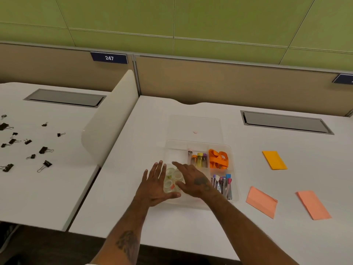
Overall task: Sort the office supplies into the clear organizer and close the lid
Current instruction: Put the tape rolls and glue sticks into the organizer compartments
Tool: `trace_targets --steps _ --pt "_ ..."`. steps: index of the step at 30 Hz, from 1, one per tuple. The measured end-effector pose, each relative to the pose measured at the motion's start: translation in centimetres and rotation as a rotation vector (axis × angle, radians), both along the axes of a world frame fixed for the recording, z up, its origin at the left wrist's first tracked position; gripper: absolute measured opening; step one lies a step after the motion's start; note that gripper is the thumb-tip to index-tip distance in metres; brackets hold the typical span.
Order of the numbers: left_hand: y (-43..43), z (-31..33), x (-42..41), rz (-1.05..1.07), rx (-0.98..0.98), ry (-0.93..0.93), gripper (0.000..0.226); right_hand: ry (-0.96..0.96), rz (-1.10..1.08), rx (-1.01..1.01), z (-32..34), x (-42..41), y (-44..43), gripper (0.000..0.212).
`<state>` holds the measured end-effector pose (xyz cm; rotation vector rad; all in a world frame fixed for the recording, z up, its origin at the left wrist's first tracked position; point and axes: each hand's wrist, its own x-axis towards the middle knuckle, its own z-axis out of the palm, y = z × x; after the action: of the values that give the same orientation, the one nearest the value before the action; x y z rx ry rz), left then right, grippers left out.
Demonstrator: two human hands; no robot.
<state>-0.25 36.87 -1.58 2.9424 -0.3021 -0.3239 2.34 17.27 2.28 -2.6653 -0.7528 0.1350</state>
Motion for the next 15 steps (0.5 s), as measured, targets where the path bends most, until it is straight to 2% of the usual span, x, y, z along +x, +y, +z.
trace_targets --steps 6,15 --pt "-0.1 -0.1 0.0 -0.003 0.028 -0.014 0.129 -0.077 0.003 -0.001 -0.7 0.0 -0.1 0.068" --pt "-1.2 1.2 0.6 -0.025 -0.043 -0.086 0.125 -0.17 -0.178 -0.119 -0.5 -0.2 -3.3 0.076"
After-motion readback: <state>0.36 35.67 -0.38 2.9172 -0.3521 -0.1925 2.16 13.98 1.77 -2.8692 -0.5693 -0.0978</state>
